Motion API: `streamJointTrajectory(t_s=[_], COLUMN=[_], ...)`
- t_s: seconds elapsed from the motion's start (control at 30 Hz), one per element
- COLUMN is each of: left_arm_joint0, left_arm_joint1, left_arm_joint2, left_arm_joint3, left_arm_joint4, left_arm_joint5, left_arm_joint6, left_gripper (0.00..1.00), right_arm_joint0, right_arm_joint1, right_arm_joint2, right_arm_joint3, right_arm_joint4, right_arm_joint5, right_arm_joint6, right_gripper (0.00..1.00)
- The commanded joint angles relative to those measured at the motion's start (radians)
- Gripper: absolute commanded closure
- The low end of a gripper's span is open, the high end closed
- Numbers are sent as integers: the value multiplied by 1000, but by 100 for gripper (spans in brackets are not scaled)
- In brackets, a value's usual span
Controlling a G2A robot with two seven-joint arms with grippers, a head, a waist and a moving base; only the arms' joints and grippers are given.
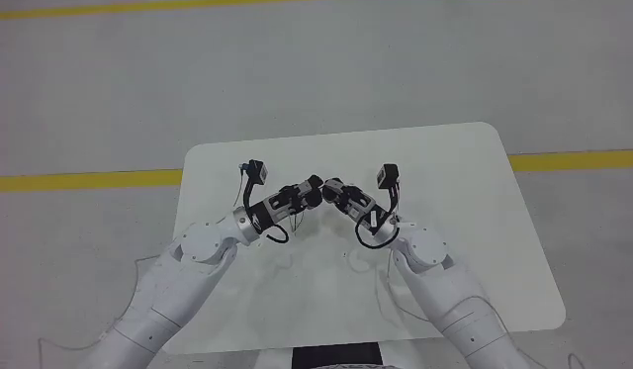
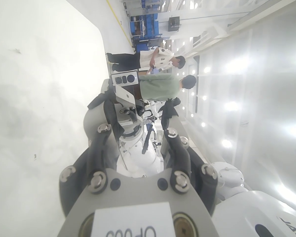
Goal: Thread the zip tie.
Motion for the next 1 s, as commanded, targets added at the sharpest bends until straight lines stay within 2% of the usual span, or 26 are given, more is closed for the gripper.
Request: streamJointTrajectory(t_s=[0.0, 0.3, 0.6, 0.73, 0.77, 0.97], left_arm_joint0=[0, -1, -6, -10, -10, -11], left_arm_joint1=[-1, -5, -9, -11, -12, -14], left_arm_joint2=[0, -1, 1, 2, 3, 2], left_arm_joint3=[1, 6, 15, 18, 19, 23], left_arm_joint4=[0, 0, 2, 3, 3, 2], left_arm_joint5=[0, 2, 7, 12, 13, 13], left_arm_joint6=[-1, -3, -7, -10, -11, -13], left_gripper=[62, 65, 79, 98, 100, 100], right_arm_joint0=[-1, -5, -5, -6, -7, -9], right_arm_joint1=[1, 4, 6, 7, 7, 9], right_arm_joint2=[0, -1, -5, -4, -4, -5], right_arm_joint3=[-1, -8, -11, -13, -14, -18], right_arm_joint4=[1, 8, 17, 27, 29, 34], right_arm_joint5=[-3, -18, -28, -32, -34, -35], right_arm_joint6=[2, 12, 14, 14, 15, 18], right_gripper=[100, 100, 100, 100, 100, 100])
